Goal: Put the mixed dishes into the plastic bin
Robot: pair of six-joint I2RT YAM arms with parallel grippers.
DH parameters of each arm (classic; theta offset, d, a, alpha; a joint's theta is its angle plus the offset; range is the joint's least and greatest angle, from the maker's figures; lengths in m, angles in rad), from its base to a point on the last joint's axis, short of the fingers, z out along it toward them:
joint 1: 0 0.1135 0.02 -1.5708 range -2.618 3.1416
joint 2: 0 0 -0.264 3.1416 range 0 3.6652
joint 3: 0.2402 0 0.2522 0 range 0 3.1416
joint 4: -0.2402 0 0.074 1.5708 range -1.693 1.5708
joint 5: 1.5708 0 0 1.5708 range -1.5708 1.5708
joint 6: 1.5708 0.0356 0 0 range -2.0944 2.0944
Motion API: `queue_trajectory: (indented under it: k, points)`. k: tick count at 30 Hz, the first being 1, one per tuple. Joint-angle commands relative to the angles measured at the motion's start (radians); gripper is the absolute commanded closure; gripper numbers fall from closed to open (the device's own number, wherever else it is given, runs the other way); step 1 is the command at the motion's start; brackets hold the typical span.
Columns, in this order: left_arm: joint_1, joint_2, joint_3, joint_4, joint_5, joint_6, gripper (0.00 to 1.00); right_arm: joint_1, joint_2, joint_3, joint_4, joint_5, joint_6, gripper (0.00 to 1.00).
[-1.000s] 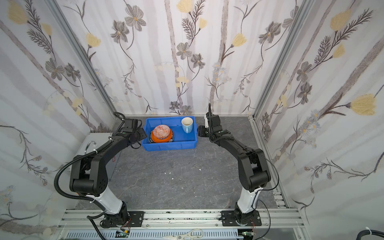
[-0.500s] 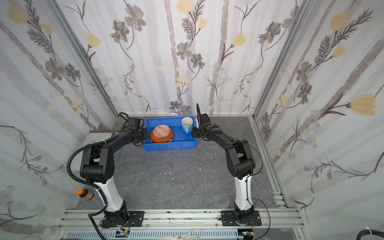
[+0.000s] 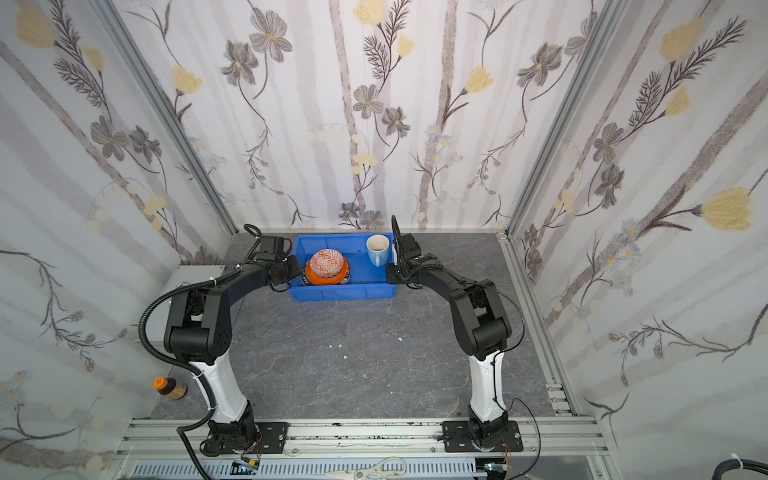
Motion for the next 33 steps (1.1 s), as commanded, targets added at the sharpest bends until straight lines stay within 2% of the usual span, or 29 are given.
queue_trajectory:
  k: [1,9,17,26,28,29,31,32,33]
  points:
    - [-0.026,0.005,-0.008,-0.033,0.032,0.002,0.59,-0.001,-0.045,-0.042,0.007,0.03,0.0,0.72]
    - [-0.111,-0.04,-0.045,-0.044,0.013,0.005,0.59,-0.001,-0.182,-0.225,0.035,0.064,0.003,0.72]
    - [-0.192,-0.156,-0.151,-0.038,-0.028,0.005,0.59,-0.001,-0.306,-0.426,0.083,0.068,0.019,0.72]
    - [-0.225,-0.271,-0.251,-0.03,-0.042,0.012,0.59,0.017,-0.452,-0.625,0.141,0.074,0.059,0.69]
    - [-0.23,-0.293,-0.271,-0.021,-0.037,0.007,0.58,0.022,-0.473,-0.653,0.152,0.083,0.061,0.62]
    - [-0.233,-0.306,-0.284,-0.016,-0.038,0.004,0.57,0.024,-0.485,-0.661,0.153,0.096,0.061,0.55]
    - [-0.235,-0.33,-0.299,-0.013,-0.041,0.004,0.51,0.023,-0.521,-0.666,0.145,0.118,0.06,0.33]
    - [-0.236,-0.343,-0.306,-0.018,-0.049,0.008,0.41,0.025,-0.55,-0.67,0.143,0.13,0.058,0.26]
    - [-0.236,-0.356,-0.31,-0.024,-0.058,0.011,0.26,0.025,-0.562,-0.671,0.142,0.138,0.053,0.17]
